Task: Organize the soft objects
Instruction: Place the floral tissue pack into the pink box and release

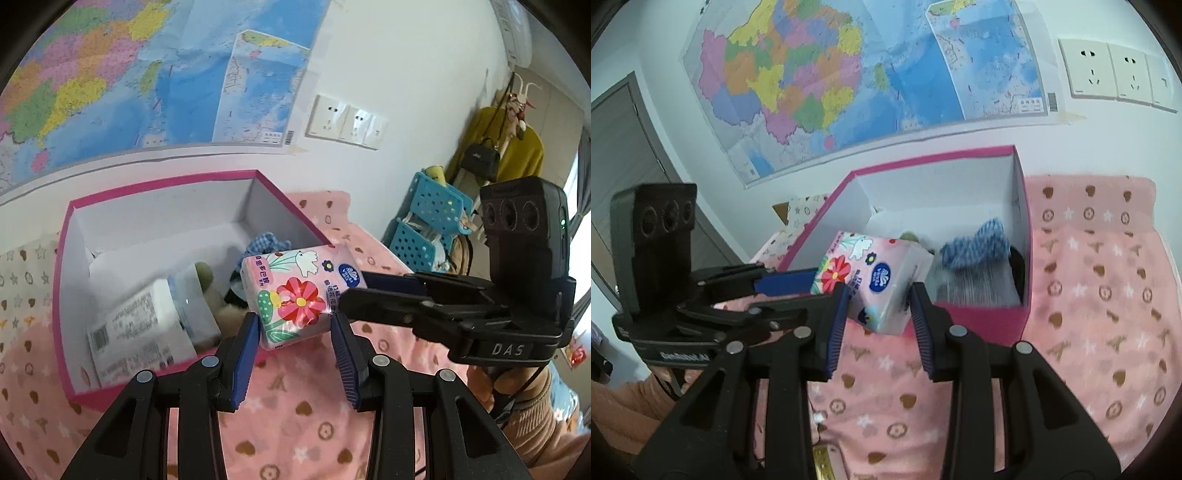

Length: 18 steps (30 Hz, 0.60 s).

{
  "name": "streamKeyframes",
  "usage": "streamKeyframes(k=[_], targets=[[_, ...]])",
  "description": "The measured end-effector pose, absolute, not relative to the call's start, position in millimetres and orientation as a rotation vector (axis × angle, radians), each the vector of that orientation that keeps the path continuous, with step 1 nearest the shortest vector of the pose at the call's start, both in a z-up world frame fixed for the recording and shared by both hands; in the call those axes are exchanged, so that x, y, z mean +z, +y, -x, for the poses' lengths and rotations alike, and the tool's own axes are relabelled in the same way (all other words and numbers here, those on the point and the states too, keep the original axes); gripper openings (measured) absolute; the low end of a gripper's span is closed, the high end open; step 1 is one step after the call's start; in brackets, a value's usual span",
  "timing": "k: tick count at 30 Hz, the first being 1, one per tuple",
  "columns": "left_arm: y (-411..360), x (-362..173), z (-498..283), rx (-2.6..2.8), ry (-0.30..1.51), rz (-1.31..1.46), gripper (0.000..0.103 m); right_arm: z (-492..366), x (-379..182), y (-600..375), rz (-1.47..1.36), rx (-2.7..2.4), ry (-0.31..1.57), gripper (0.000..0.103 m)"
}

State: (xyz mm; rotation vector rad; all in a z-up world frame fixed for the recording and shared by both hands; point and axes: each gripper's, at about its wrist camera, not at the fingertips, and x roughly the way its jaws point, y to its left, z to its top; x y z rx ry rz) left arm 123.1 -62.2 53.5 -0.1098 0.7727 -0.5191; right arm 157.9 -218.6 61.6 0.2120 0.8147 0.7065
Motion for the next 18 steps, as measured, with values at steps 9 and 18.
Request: streamKeyframes(k=[9,18], targets=[[-59.8,49.8,-166.9,-0.506,0.815,0.156,0.039,-203.9,46.2,-218.0,-0.225,0.658,0.867,0.038],[-65.8,25.6,-210.6,-0.461,0.905,0.168,0.039,-245.9,23.4,-219.7,-0.287,0.605,0.936,0.038]])
